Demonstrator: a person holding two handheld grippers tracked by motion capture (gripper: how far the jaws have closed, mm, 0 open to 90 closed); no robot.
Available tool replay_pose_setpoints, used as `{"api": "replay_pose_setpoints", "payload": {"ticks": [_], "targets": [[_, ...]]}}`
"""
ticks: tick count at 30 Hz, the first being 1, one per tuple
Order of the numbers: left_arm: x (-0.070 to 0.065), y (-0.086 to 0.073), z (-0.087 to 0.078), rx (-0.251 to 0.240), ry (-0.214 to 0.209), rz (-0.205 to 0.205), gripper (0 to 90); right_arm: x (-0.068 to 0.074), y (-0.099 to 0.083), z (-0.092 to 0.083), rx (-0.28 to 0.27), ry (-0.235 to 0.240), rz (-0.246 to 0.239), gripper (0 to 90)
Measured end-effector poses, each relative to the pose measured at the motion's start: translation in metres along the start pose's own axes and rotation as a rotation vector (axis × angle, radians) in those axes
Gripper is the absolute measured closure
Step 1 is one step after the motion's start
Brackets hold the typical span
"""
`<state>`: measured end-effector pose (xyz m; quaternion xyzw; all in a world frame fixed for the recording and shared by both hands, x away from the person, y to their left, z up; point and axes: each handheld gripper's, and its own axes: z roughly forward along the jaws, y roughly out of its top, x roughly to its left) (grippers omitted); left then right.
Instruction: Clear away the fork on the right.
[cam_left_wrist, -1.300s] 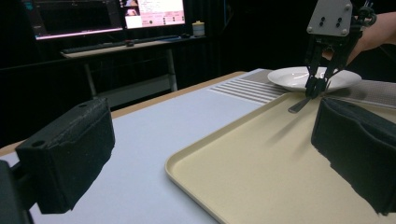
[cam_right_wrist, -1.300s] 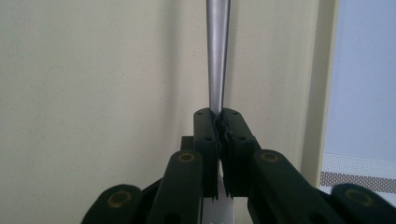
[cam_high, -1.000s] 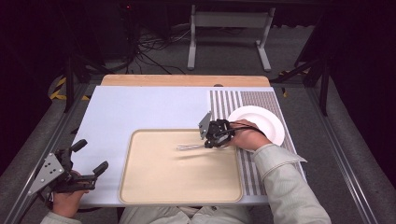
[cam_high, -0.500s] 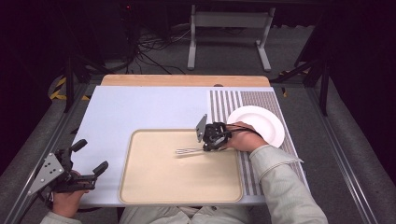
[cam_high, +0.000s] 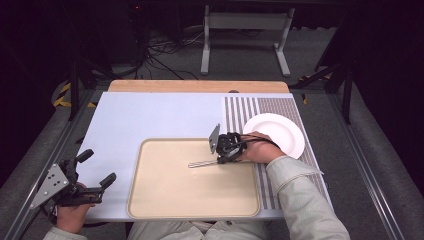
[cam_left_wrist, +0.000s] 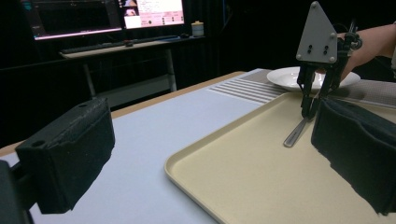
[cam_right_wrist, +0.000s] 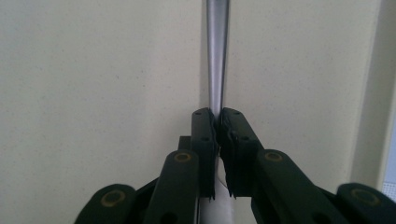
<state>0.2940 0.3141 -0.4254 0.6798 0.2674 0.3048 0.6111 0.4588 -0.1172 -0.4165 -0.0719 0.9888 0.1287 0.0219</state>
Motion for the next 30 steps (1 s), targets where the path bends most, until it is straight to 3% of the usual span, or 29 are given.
{"api": "replay_pose_setpoints", "payload": {"ticks": [9, 18, 20, 25, 30], "targets": [[0.0, 0.0, 0.001, 0.003, 0.001, 0.001, 0.3, 0.0, 0.005, -0.016, -0.107, -0.041, 0.007, 90.0], [0.0, 0.0, 0.001, 0.003, -0.001, 0.0, 0.3, -0.003, 0.018, -0.02, -0.204, -0.072, 0.138, 90.0], [0.0, 0.0, 0.001, 0.003, -0.001, 0.0, 0.3, -0.003, 0.02, -0.019, -0.216, -0.076, 0.143, 90.0], [0.0, 0.0, 0.0, -0.001, 0.0, -0.001, 0.3, -0.003, 0.032, -0.007, -0.186, -0.09, 0.12, 90.0], [0.0, 0.0, 0.0, 0.0, 0.002, 0.0, 0.3, -0.008, 0.038, 0.004, -0.182, -0.086, 0.134, 90.0]]}}
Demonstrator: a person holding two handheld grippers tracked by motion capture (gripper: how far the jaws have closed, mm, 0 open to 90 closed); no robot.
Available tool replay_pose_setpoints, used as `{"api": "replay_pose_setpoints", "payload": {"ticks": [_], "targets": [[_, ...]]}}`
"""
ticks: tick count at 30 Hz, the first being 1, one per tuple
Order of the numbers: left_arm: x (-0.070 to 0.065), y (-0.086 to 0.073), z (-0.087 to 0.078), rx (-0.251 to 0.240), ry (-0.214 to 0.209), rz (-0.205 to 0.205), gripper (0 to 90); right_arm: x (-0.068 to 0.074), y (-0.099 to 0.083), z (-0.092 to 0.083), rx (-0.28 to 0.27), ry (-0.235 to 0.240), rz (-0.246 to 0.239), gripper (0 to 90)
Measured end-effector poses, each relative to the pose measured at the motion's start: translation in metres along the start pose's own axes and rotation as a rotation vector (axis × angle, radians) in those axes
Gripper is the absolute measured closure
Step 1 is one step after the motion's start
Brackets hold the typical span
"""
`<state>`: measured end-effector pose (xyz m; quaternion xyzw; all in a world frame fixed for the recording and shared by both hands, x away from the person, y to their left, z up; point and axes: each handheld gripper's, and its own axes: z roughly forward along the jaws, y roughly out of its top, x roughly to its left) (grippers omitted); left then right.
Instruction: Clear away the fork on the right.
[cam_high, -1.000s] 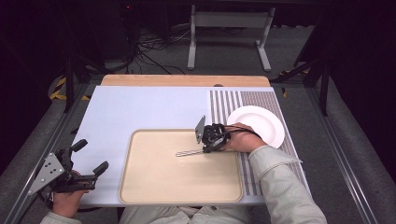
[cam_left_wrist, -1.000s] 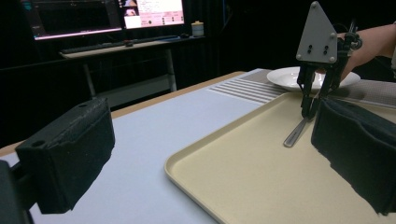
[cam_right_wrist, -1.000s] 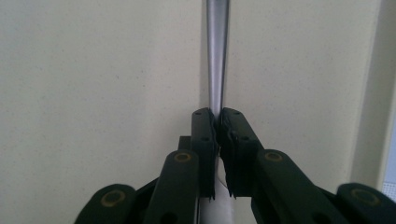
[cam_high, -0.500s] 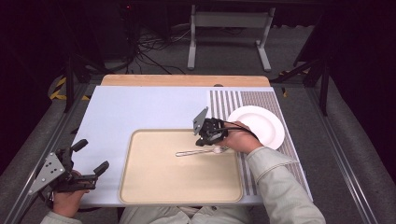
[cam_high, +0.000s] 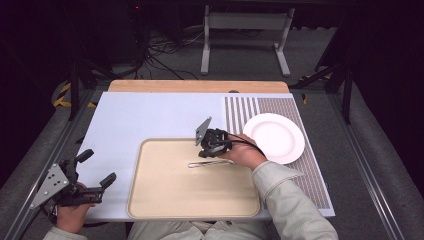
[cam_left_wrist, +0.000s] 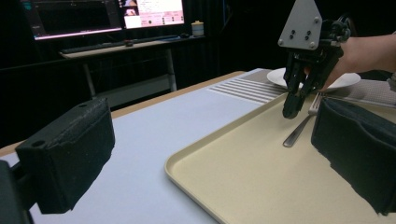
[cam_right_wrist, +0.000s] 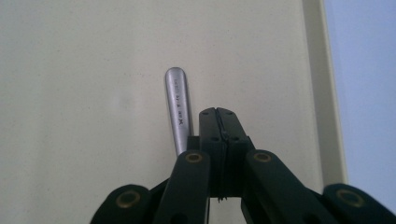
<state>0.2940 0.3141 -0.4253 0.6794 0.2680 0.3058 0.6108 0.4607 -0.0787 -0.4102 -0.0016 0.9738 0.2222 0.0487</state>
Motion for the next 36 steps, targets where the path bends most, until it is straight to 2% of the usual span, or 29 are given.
{"api": "replay_pose_setpoints", "payload": {"ticks": [2, 6, 12, 18, 24, 33, 36], "targets": [[0.0, 0.0, 0.0, 0.0, -0.002, 0.0, 0.3, 0.0, 0.001, 0.003, 0.01, -0.003, 0.018, 90.0], [0.0, 0.0, 0.0, 0.002, -0.002, -0.001, 0.3, 0.0, 0.002, 0.007, 0.012, -0.002, 0.013, 90.0], [0.0, 0.0, 0.0, 0.001, -0.002, -0.001, 0.3, -0.003, 0.001, 0.015, 0.026, -0.007, 0.064, 90.0], [0.001, 0.0, 0.0, 0.003, -0.003, -0.001, 0.3, -0.002, 0.002, 0.018, 0.023, 0.011, 0.062, 90.0], [0.001, 0.0, 0.0, 0.004, 0.0, -0.001, 0.4, -0.002, 0.002, 0.021, 0.02, 0.037, 0.083, 90.0], [0.001, 0.0, 0.0, 0.007, 0.001, -0.001, 0.4, 0.0, 0.003, 0.021, 0.025, 0.049, 0.075, 90.0], [0.001, 0.0, 0.0, 0.005, 0.001, -0.001, 0.4, 0.001, 0.004, 0.022, 0.028, 0.05, 0.06, 90.0]]}}
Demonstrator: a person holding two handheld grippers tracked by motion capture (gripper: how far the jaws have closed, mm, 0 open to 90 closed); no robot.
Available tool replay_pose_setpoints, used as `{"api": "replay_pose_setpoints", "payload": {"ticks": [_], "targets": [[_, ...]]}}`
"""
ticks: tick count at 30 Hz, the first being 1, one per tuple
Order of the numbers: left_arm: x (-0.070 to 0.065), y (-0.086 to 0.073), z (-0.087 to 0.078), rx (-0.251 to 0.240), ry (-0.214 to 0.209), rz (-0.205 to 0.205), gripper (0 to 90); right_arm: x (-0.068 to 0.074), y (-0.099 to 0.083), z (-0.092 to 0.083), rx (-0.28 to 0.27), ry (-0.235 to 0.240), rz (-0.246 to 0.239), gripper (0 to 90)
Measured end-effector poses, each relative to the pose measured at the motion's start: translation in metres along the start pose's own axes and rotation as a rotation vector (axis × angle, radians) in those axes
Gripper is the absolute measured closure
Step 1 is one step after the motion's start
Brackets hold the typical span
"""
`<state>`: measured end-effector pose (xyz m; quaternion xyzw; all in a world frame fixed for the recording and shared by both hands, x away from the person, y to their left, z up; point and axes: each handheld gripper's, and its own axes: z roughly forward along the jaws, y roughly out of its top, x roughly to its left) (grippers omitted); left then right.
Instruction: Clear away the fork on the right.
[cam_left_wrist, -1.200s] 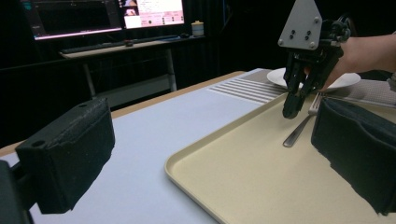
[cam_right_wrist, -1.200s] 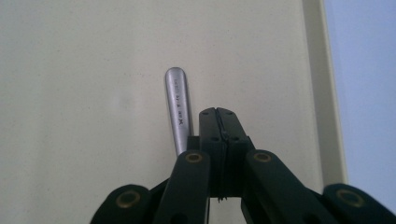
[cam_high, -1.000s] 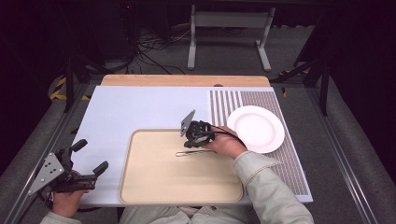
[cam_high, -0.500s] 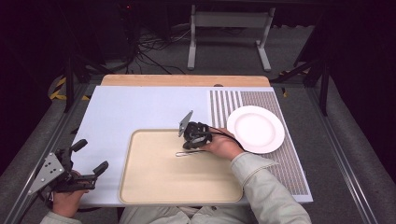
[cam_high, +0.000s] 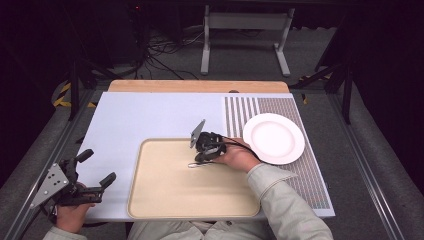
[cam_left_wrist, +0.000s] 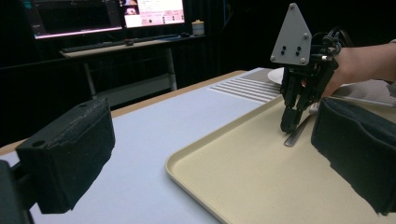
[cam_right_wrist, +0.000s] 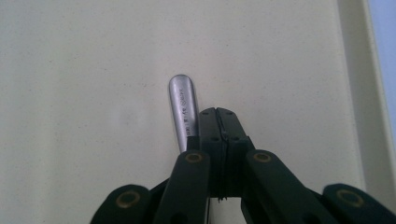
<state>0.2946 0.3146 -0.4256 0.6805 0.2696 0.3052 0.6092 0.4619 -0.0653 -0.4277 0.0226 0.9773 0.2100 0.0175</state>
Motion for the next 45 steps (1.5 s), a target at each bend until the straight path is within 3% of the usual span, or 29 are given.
{"api": "replay_pose_setpoints", "payload": {"ticks": [8, 20, 34, 45], "targets": [[0.0, 0.0, 0.0, 0.0, 0.001, 0.0, 0.4, 0.006, 0.001, 0.0, 0.017, 0.033, -0.017, 90.0], [0.0, 0.0, 0.0, 0.0, -0.001, 0.002, 0.4, 0.027, -0.006, -0.007, 0.084, 0.088, -0.063, 90.0], [-0.001, 0.0, 0.001, 0.005, 0.006, 0.0, 0.4, 0.047, -0.035, -0.021, 0.095, 0.121, -0.071, 90.0], [-0.001, 0.0, 0.001, 0.004, 0.005, -0.001, 0.5, 0.056, -0.053, -0.031, 0.095, 0.119, -0.051, 90.0]]}}
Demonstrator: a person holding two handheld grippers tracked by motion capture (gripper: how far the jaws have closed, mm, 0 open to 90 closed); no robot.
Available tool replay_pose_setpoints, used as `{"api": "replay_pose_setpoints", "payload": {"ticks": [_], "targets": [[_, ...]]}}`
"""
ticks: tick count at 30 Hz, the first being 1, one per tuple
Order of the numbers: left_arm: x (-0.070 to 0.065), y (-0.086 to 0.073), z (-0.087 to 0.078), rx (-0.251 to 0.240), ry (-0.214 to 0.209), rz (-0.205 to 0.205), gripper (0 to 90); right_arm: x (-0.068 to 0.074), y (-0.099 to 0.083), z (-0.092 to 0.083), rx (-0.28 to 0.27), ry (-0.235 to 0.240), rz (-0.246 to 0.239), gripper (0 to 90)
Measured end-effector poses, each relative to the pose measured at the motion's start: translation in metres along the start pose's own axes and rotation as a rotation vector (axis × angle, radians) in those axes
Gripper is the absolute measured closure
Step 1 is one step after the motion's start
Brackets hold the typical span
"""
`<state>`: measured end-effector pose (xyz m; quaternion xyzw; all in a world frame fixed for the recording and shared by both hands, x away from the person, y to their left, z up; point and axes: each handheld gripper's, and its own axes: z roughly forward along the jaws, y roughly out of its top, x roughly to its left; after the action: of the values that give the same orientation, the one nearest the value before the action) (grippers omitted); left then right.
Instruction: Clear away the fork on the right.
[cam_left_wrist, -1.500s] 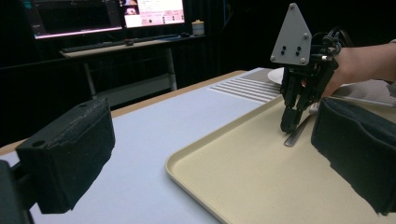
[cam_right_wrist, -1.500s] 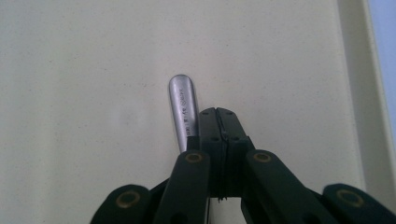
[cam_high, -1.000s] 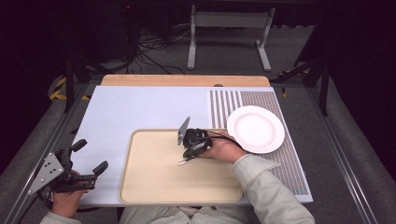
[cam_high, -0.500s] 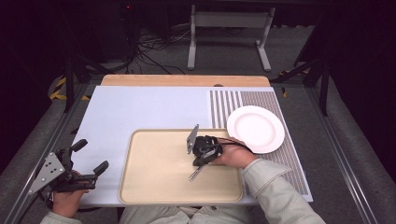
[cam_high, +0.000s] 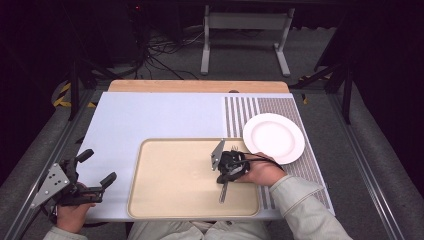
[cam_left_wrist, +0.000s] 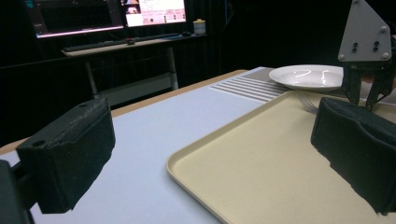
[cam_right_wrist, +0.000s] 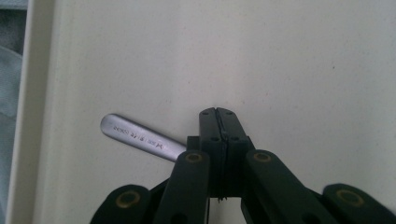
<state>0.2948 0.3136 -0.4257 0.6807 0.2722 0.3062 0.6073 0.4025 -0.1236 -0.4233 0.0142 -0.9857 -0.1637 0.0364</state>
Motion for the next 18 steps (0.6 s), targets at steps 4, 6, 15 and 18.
{"api": "replay_pose_setpoints", "payload": {"ticks": [4, 6, 15, 18], "targets": [[0.0, 0.0, 0.0, 0.003, 0.0, 0.003, 0.5, 0.003, -0.008, -0.002, -0.006, -0.004, 0.005, 90.0], [0.0, 0.0, 0.0, 0.003, 0.0, 0.002, 0.5, 0.004, -0.011, -0.004, -0.006, -0.002, 0.013, 90.0], [0.0, 0.0, 0.001, 0.004, 0.0, 0.001, 0.5, 0.006, -0.022, -0.007, -0.034, -0.001, 0.037, 90.0], [0.0, 0.0, 0.001, 0.005, 0.001, 0.002, 0.4, 0.007, -0.025, -0.007, -0.035, -0.005, 0.044, 90.0]]}}
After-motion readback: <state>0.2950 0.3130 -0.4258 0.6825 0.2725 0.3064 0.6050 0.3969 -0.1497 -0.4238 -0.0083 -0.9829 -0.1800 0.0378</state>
